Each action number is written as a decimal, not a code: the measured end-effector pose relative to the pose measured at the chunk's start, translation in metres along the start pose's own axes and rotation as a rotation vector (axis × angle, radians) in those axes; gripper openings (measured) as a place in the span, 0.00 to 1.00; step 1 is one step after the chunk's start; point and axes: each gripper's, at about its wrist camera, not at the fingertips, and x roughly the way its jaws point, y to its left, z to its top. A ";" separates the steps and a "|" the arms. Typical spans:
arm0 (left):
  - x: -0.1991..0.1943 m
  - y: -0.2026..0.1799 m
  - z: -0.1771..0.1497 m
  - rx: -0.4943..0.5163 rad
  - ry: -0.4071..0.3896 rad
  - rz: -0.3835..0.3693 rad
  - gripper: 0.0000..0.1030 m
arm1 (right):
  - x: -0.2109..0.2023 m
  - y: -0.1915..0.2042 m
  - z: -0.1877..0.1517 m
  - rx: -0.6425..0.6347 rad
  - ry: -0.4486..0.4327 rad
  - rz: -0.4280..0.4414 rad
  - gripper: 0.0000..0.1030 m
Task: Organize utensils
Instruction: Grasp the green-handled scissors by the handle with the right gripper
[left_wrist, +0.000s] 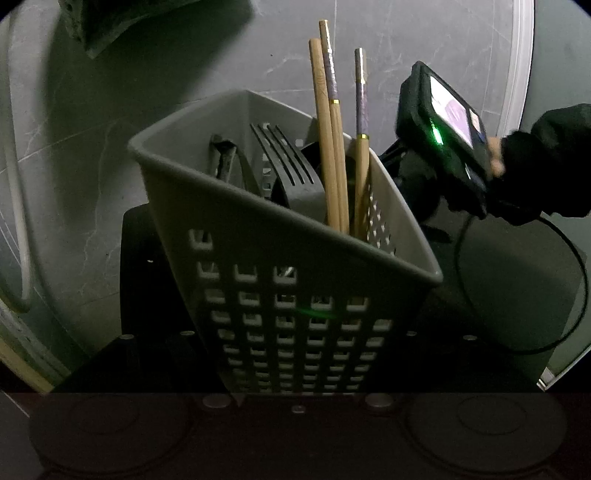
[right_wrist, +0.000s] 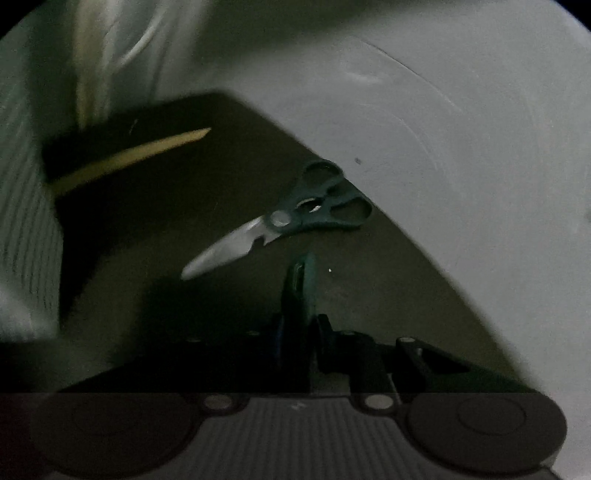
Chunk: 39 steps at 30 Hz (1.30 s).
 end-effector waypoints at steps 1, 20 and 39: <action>0.000 0.000 0.000 0.000 -0.001 0.000 0.74 | -0.001 0.008 0.002 -0.049 0.001 -0.023 0.18; 0.000 -0.001 -0.002 0.000 -0.002 0.000 0.74 | 0.004 -0.035 0.011 0.073 0.091 0.268 0.23; -0.001 0.000 -0.003 0.004 0.000 -0.003 0.74 | -0.005 -0.090 -0.046 0.625 -0.030 0.384 0.18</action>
